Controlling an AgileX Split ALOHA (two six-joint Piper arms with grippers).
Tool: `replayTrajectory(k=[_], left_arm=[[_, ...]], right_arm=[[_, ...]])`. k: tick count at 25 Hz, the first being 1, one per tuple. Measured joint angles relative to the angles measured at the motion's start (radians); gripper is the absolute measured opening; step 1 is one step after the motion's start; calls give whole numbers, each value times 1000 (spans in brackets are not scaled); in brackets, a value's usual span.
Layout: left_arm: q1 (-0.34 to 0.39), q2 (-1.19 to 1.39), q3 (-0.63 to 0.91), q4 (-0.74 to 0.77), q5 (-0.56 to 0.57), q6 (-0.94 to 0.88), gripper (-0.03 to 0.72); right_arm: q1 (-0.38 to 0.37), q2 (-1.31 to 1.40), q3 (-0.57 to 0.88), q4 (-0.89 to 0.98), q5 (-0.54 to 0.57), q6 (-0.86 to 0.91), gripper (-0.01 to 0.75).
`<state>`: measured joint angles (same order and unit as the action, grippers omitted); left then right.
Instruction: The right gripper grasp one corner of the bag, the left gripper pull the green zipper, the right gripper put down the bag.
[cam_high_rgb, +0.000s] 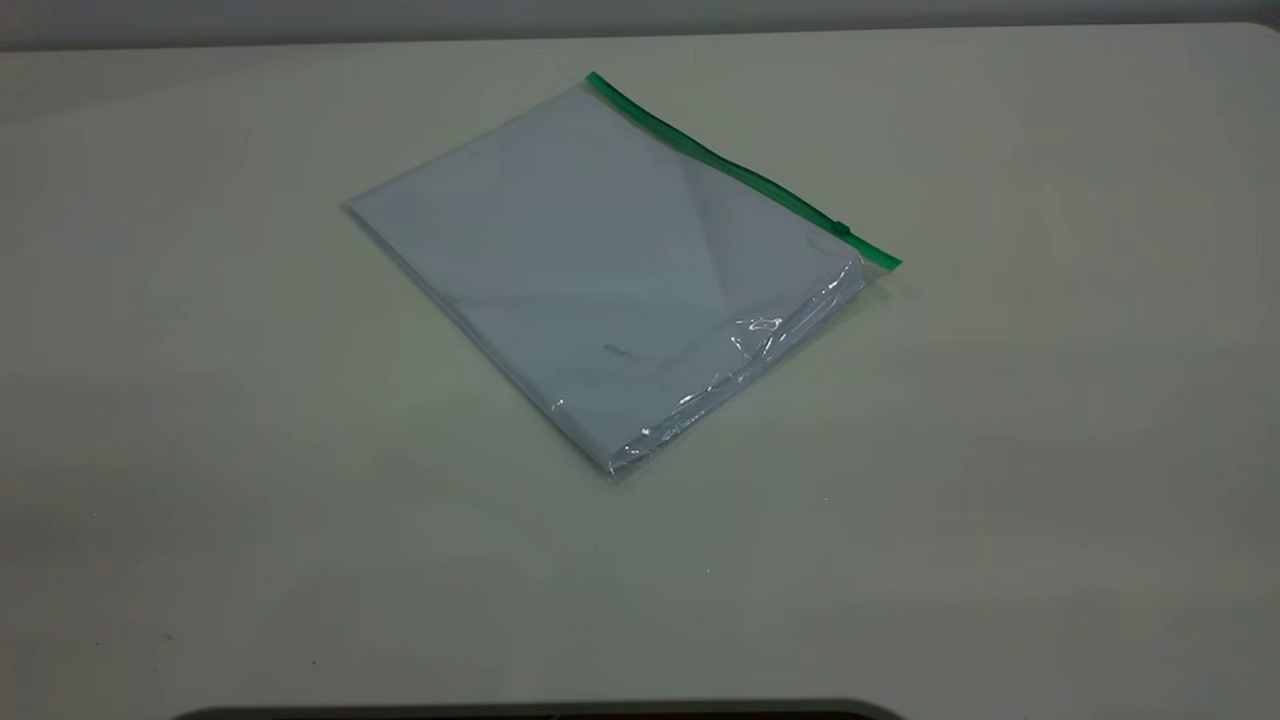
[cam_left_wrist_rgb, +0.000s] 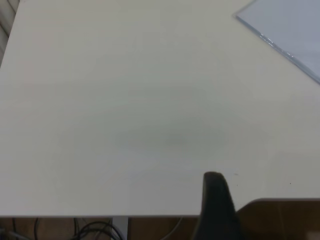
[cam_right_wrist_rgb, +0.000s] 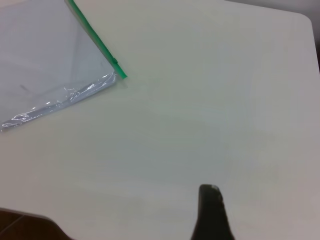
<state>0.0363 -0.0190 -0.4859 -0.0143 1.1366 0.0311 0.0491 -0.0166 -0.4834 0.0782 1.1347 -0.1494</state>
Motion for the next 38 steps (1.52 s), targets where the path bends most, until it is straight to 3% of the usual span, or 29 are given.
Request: replayTrajectory(k=[38], left_arm=[[0,0,0,0,0,-21,579]], right_arm=[[0,0,0,0,0,0,570]])
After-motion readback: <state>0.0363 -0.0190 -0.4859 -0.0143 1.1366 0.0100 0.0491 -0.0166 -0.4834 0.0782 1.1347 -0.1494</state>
